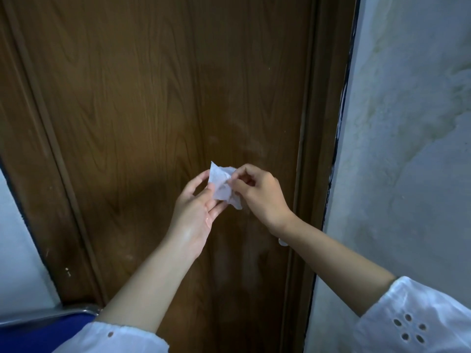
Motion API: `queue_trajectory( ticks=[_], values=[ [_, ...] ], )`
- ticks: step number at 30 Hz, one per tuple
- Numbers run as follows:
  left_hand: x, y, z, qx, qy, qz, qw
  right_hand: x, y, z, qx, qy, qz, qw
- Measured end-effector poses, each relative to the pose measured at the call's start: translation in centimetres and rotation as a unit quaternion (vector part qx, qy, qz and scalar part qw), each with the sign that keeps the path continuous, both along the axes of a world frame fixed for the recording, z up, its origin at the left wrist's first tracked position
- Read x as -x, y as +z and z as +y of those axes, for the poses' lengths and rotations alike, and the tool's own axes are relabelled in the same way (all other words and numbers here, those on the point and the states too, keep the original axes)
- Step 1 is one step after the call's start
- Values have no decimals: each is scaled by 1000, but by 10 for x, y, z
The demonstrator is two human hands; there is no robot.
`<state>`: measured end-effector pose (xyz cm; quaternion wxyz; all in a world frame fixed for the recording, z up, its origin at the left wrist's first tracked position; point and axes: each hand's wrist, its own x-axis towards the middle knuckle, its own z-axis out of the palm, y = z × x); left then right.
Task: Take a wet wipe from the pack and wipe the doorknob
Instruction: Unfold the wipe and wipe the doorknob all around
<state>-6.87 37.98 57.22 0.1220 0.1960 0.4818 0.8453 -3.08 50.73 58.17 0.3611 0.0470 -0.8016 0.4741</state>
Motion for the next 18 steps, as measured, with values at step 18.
queue_trajectory(
  ticks=[18],
  values=[
    [13,-22,-3,145,13,-138,980,-11,24,21,284,105,-66,951]
  ],
)
